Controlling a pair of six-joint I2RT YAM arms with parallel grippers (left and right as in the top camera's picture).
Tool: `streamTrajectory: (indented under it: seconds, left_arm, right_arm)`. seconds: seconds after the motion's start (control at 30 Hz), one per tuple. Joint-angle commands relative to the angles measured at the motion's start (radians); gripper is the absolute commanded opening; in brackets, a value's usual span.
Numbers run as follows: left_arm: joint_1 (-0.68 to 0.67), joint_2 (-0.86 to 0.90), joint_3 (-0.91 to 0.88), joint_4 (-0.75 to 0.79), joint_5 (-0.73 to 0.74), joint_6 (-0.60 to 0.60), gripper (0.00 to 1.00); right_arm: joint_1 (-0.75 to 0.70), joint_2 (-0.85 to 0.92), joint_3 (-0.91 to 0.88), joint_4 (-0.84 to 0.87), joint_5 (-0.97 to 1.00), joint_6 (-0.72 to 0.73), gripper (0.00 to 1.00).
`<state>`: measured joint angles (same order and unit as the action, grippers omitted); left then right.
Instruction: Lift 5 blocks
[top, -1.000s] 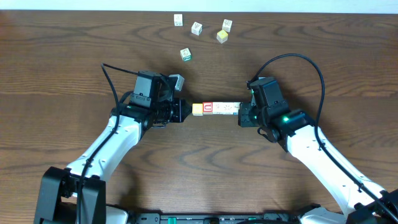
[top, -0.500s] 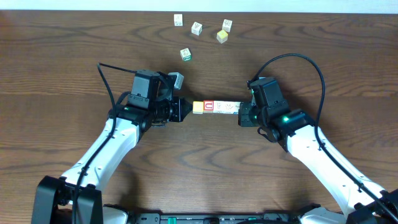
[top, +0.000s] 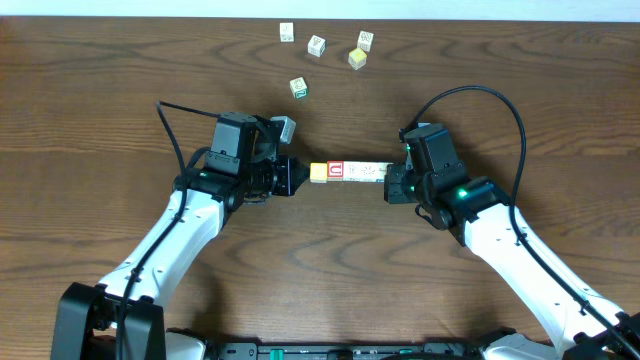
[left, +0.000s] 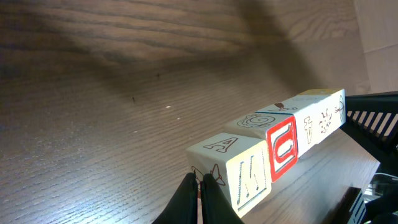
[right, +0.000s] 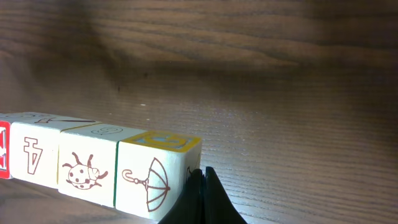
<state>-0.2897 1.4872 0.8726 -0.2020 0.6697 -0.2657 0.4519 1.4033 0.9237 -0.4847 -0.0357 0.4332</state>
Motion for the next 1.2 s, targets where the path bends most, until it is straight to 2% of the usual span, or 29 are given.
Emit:
streamTrajectory:
  seconds: [0.0, 1.17]
  left_arm:
    - [-0.075, -0.017, 0.061, 0.026, 0.260, -0.010, 0.07]
    - [-0.075, -0.045, 0.061, 0.026, 0.253, -0.017, 0.07]
  right_arm:
    - [0.100, -0.027, 0.064, 0.047, -0.410, 0.008, 0.01]
    - [0.100, -0.051, 0.064, 0.046, -0.394, 0.008, 0.01]
